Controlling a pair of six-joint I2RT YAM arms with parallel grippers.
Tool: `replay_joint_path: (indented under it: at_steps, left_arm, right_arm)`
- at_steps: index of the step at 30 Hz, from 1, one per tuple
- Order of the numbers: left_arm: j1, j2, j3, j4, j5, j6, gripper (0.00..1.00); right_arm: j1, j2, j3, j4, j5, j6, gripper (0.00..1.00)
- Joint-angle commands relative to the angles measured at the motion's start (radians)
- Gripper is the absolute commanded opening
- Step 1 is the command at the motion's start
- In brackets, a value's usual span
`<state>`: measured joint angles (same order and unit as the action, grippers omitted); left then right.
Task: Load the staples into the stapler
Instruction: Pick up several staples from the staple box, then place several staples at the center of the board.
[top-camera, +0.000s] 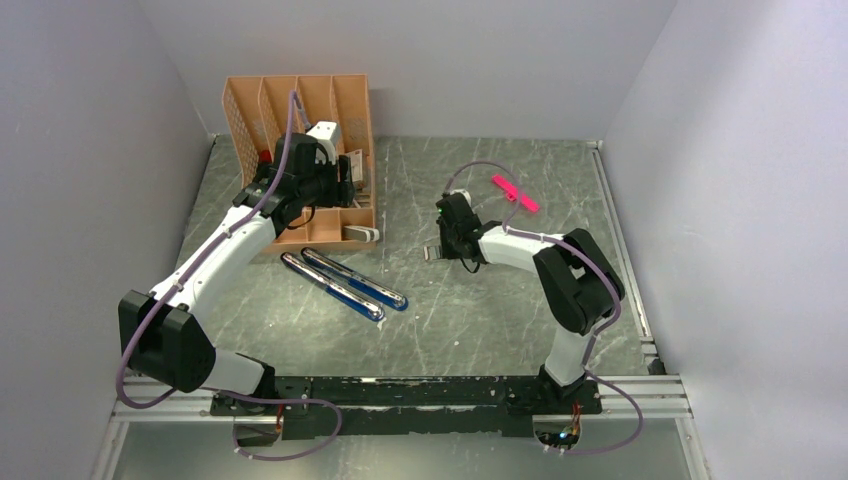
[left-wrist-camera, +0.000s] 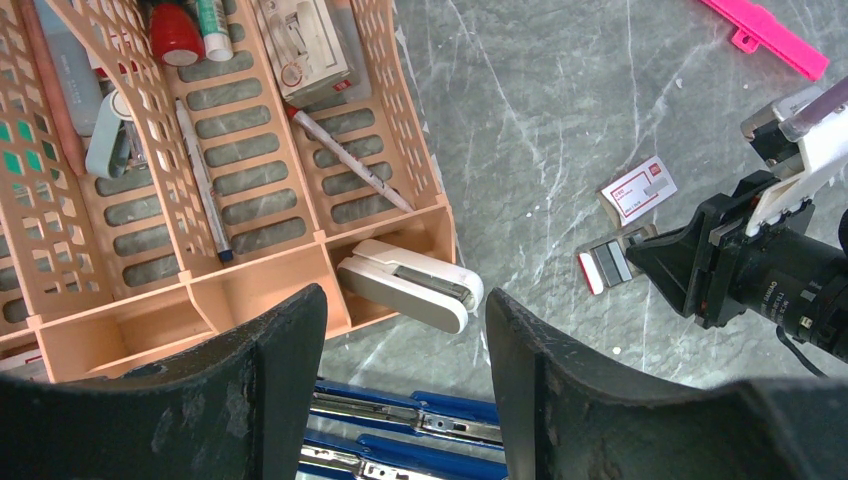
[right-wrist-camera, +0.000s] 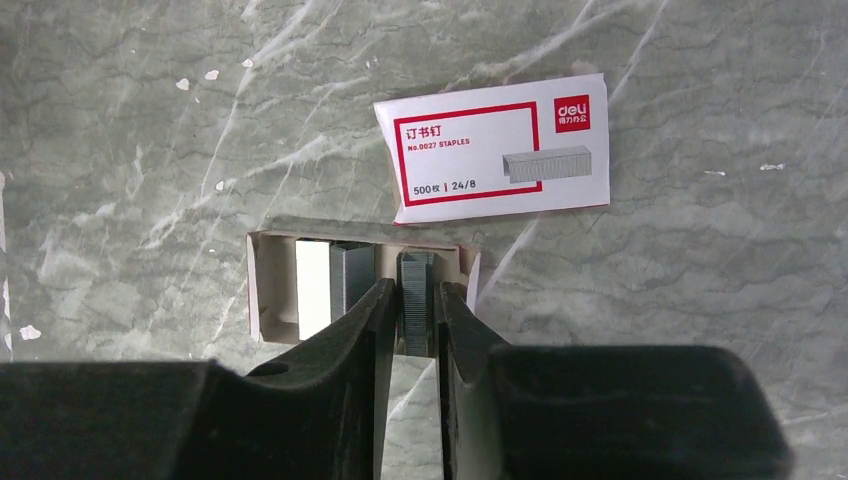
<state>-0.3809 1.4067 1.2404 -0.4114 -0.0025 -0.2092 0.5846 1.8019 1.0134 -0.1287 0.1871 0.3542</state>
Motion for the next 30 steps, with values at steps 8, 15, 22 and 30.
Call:
replay_joint_path:
  at_steps: [8,15,22,30]
  left_arm:
    - [0.01,-0.002,0.005,-0.013,0.014,0.004,0.64]
    - [0.009,-0.002,0.004,-0.013,0.013,0.004,0.64]
    - [0.01,-0.002,0.005,-0.015,0.005,0.004,0.63]
    - [0.01,-0.008,0.002,-0.015,-0.008,-0.002,0.63]
  right_arm:
    - [0.006,-0.029,0.001,0.022,0.011,-0.004,0.15]
    - [0.006,-0.126,-0.059,0.074,0.001,-0.017,0.09]
    - [0.021,-0.185,-0.082,0.057,-0.074,-0.055,0.06]
    - [0.166,-0.211,-0.133,-0.044,-0.111,-0.126,0.07]
